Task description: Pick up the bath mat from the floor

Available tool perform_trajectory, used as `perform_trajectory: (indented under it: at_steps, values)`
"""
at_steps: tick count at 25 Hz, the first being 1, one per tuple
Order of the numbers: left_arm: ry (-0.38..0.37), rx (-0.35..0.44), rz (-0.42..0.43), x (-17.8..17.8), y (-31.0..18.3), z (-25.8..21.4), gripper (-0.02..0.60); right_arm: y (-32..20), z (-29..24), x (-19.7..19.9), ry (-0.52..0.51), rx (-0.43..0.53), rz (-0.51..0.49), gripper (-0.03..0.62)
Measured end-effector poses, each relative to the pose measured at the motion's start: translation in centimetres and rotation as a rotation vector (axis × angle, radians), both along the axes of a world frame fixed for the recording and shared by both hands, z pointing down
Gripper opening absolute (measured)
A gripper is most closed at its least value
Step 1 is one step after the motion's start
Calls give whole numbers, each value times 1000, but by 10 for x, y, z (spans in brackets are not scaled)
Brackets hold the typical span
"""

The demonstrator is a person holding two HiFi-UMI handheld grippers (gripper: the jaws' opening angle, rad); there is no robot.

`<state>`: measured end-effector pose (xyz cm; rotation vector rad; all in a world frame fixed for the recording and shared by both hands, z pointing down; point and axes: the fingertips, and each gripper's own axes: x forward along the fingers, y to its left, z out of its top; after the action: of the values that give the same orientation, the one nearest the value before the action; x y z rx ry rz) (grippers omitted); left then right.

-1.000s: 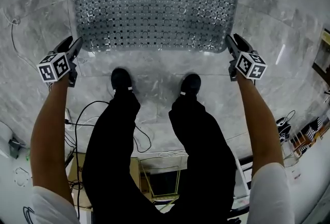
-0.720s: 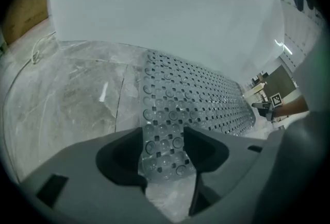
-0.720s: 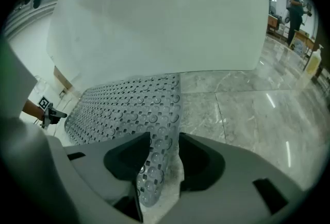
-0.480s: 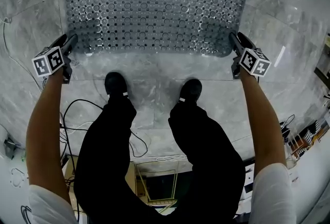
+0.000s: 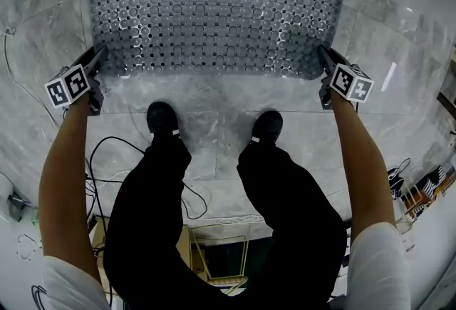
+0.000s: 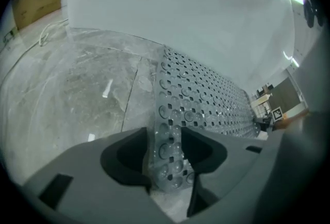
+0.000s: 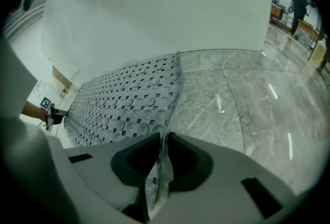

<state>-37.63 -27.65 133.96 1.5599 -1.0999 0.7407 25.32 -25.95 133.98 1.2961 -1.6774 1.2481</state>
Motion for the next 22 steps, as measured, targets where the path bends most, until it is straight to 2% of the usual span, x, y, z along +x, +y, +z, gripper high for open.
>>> perform_trajectory:
  at_steps: [2,4,5,6,7,11,15,20,22]
  values:
    - [36,-24,-9,9,4,0,202,2,-4,-3,-11,-9,22,55]
    - [8,-48,17,13,8,-2,191,2,-12,-5,-15,-15,37,49]
    - [-16,-53,22,11,8,-5,143,1,-17,-6,-21,-12,38,47]
    - [-32,-52,20,9,7,-10,59,-2,-24,-9,-33,-4,42,45]
    - [-34,-49,18,8,5,-17,32,-4,-33,-12,-51,9,49,44]
    - [33,-16,24,24,2,-61,26,-6,-75,-27,-114,57,65,41]
    - [105,54,-50,37,-9,-123,23,-21,-134,-43,-155,132,79,40]
    - [139,86,-5,62,-15,-212,23,-37,-222,-68,-176,181,31,40]
    - [159,105,-16,70,-16,-258,23,-36,-267,-72,-183,188,13,40]
